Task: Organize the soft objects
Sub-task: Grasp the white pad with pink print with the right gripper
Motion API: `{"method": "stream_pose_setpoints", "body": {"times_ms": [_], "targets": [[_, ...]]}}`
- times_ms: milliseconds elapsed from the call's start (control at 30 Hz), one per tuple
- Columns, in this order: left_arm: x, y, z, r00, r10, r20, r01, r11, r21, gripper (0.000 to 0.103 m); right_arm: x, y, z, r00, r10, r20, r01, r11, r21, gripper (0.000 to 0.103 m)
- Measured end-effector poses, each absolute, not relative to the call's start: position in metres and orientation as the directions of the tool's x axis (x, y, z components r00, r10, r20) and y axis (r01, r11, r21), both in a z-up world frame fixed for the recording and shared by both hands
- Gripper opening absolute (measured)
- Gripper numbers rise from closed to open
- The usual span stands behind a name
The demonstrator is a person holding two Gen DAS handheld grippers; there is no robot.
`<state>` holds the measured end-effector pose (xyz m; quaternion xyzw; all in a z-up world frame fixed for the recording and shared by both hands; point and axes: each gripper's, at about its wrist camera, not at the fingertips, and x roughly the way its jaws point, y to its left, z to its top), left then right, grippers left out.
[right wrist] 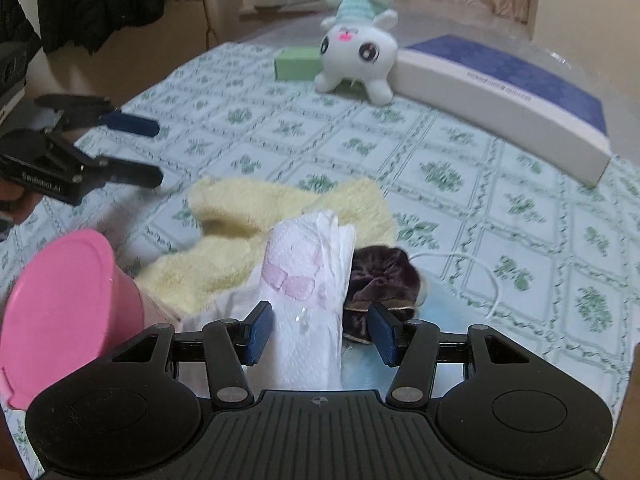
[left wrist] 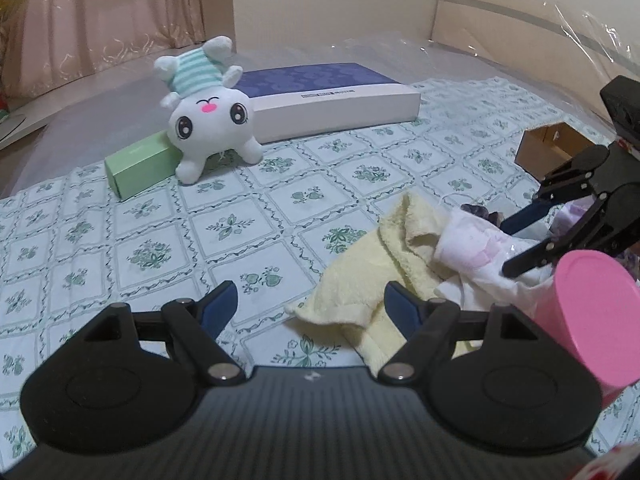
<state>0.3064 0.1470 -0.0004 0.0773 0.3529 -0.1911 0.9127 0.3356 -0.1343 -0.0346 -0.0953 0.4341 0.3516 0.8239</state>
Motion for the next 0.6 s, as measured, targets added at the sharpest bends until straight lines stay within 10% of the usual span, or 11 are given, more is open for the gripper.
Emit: {"method": "stream_pose_setpoints", "body": {"times_ms": [267,600], "targets": [[0.317,0.139,-0.001,0.672,-0.301,-0.677,0.426,0.904,0.021,0.078,0.332,-0.134,-0.034,0.368,0.502,-0.783,-0.664,0.731,0.157,0.014],[0.329,0.118,0.012,0.626,-0.357,-0.693,0.503,0.864,0.009,0.078,0.321,-0.157,0.005,0.470,0.516,-0.716,-0.618,0.772,0.149,0.008]]}}
